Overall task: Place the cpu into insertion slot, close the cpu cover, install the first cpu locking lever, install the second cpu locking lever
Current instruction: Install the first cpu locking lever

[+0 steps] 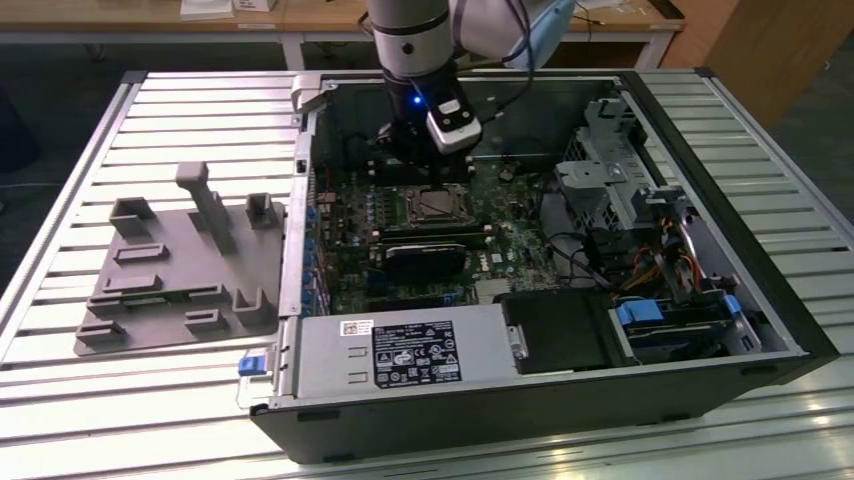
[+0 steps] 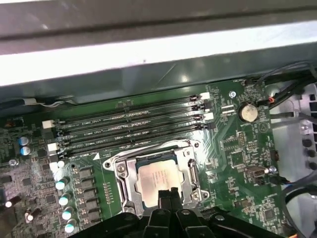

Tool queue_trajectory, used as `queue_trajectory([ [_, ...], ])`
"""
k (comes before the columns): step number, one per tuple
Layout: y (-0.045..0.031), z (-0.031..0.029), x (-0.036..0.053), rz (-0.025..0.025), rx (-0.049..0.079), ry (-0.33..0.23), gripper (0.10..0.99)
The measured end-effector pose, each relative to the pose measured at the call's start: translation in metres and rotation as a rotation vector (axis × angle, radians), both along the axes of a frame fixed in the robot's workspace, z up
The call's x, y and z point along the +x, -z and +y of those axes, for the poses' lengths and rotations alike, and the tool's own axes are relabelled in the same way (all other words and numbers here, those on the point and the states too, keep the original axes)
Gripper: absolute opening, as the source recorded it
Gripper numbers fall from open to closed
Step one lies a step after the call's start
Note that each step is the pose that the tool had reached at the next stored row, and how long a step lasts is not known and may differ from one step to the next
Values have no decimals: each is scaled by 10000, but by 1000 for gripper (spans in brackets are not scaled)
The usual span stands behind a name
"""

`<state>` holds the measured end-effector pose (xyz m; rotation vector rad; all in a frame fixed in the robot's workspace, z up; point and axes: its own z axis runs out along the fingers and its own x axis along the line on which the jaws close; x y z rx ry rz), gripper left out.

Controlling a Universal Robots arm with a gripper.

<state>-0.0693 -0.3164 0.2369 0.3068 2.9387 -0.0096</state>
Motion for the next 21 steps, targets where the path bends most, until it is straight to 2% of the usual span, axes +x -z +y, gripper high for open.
queue_trajectory([
  [5, -10, 0, 0, 0, 0, 1, 106],
  [6, -10, 1, 6, 32, 0, -1, 106],
  [10, -9, 0, 67, 575, -1, 1, 106],
  [13, -8, 0, 123, 857, -1, 1, 106],
  [15, -5, 0, 162, 1096, 1, 0, 106],
  [17, -2, 0, 200, 1359, 2, 1, 106],
  [18, -1, 0, 218, 1464, -1, 1, 106],
  [19, -1, 0, 236, 1540, -1, 0, 106],
  [20, -1, 0, 247, 1574, -1, 0, 106],
  [21, -1, 0, 248, 1573, -1, 2, 106],
])
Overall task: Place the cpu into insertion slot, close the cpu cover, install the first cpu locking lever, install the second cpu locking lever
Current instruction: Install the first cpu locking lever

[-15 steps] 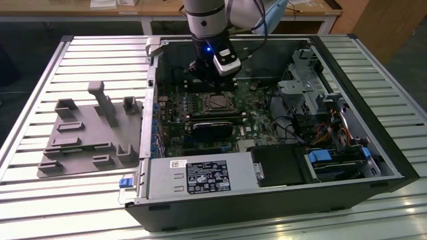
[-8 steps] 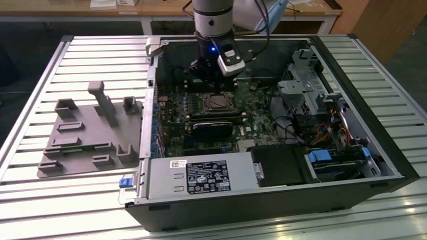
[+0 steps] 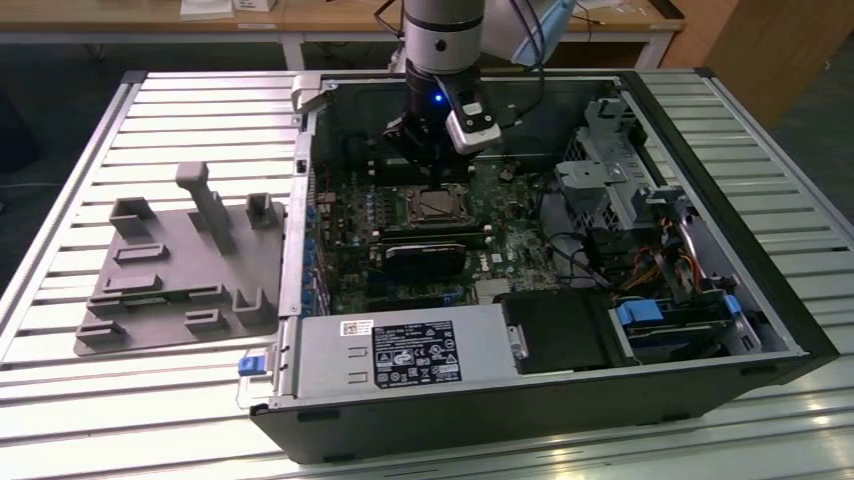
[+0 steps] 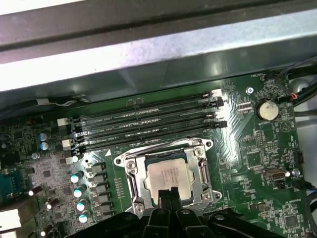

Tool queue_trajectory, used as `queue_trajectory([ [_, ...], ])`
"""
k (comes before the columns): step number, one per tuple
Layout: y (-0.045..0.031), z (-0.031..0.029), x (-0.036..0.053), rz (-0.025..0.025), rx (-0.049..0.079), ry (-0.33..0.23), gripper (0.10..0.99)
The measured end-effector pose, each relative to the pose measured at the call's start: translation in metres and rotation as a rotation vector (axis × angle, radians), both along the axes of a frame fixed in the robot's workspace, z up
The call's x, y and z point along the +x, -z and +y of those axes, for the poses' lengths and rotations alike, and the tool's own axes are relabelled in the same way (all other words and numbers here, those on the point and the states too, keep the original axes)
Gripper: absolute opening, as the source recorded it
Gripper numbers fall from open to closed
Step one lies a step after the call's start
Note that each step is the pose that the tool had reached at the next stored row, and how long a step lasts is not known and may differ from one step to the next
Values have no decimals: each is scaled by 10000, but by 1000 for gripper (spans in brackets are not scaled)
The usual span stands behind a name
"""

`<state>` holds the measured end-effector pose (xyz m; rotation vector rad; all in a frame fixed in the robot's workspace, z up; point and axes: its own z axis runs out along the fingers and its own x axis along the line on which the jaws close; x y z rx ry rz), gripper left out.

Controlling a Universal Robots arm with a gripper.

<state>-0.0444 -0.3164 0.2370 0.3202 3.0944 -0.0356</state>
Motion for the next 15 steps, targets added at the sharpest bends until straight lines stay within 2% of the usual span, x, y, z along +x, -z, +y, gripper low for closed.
queue_trajectory([
  [10, -3, 0, 49, 2, -1, 1, 106],
  [15, -81, 0, 49, 1, 0, 1, 106],
])
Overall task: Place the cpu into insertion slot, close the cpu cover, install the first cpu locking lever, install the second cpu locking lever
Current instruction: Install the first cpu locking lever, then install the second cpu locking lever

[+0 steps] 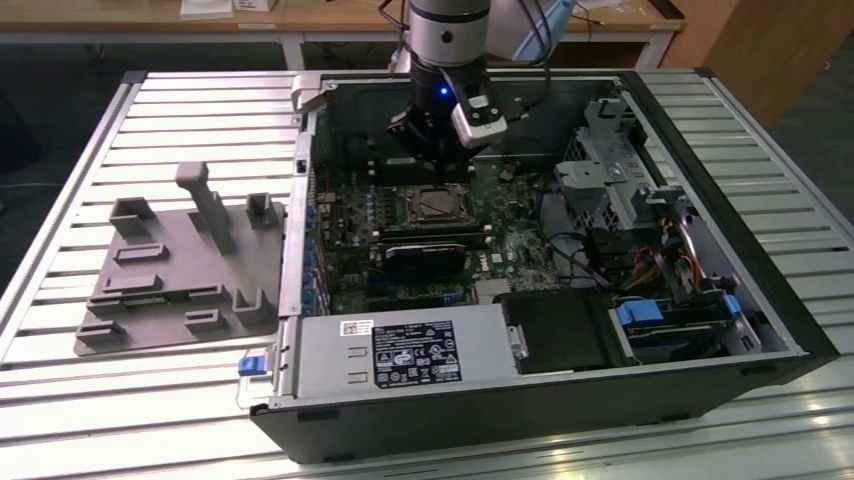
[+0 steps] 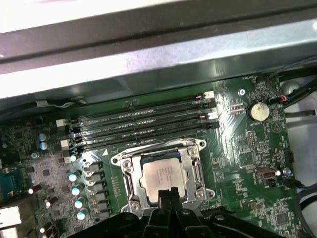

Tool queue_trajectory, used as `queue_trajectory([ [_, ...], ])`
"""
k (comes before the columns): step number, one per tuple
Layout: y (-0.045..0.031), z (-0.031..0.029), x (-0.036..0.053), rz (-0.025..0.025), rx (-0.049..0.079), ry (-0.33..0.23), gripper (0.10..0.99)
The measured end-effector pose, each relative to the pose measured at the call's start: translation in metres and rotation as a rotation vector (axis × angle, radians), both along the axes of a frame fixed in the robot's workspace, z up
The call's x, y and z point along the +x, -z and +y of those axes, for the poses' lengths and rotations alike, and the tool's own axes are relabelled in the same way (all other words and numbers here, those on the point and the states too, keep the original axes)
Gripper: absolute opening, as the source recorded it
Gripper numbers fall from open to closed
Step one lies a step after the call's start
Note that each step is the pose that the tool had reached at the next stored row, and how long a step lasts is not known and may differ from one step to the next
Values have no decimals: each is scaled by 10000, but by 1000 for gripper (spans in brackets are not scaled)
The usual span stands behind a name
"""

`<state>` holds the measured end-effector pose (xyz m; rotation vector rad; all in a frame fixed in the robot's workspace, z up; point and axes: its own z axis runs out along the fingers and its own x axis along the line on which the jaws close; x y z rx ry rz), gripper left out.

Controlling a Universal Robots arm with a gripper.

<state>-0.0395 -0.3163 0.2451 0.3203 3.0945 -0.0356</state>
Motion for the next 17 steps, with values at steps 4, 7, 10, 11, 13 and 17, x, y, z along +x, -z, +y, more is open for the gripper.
queue_trajectory([
  [4, 0, 0, 0, -2, 2, 0, 106],
  [7, -2, 0, 0, 0, 0, 0, 106],
  [10, -2, 0, 0, -1, 1, 0, 106],
  [11, -2, 0, 0, -1, 1, 0, 106],
  [13, -2, 0, 0, -1, 1, 0, 106],
  [17, -4, -10, 0, 1, -3, -1, 106],
])
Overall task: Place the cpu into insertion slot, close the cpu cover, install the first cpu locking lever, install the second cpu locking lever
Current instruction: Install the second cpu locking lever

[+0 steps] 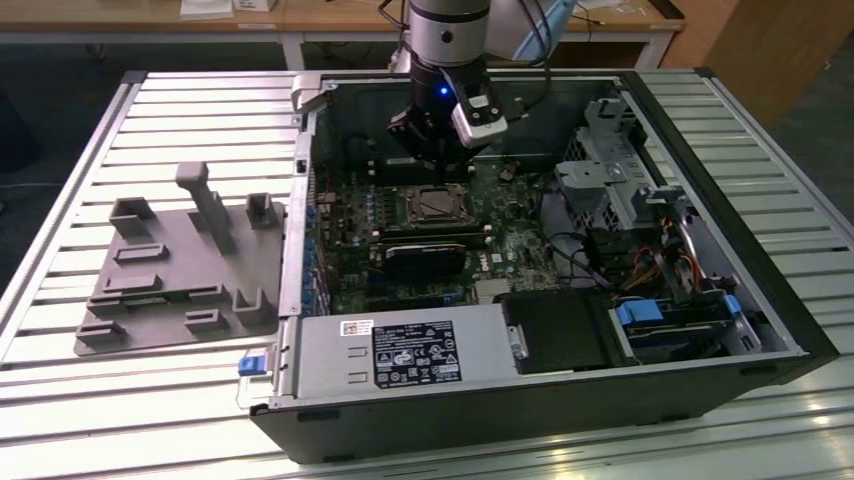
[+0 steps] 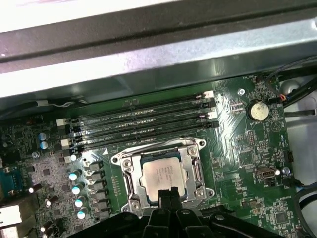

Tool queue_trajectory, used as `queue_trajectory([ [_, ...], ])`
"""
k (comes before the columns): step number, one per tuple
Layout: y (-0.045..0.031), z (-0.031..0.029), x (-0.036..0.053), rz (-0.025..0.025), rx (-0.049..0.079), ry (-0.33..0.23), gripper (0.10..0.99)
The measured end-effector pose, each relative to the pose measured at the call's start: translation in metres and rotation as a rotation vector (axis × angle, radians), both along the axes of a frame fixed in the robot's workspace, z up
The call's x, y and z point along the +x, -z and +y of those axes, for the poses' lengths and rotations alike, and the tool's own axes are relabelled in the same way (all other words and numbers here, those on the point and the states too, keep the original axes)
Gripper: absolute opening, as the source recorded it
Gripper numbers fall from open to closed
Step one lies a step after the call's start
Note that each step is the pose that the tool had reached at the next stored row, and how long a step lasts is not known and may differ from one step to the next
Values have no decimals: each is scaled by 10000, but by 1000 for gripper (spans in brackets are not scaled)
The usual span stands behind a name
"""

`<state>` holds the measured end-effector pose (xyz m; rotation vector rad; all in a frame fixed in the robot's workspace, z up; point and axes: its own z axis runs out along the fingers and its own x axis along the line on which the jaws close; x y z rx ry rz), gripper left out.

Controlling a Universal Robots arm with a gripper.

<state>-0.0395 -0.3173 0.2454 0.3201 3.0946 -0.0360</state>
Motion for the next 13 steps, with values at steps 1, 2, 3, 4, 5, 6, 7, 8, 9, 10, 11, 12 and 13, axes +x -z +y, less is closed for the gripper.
queue_trajectory([
  [1, 1, -10, 0, -2, 3, 1, 106],
  [2, 2, -23, 0, -2, 6, 1, 106],
  [3, 1, -37, 0, -2, 8, 1, 106],
  [4, 2, -54, 0, -2, 12, 0, 106],
  [5, 2, -71, 0, -2, 14, 1, 106],
  [6, 2, -90, 0, -2, 16, 1, 106],
  [7, 2, -110, 0, -3, 17, 2, 106],
  [8, 2, -129, 0, -2, 17, 2, 106],
  [9, 2, -147, 0, -2, 17, 1, 106],
  [10, 1, -165, 0, -1, 16, 1, 106],
  [11, 2, -183, 0, -2, 16, 1, 106],
  [12, 2, -202, 0, -2, 17, 1, 106],
  [13, 2, -219, 0, -2, 17, 1, 106],
])
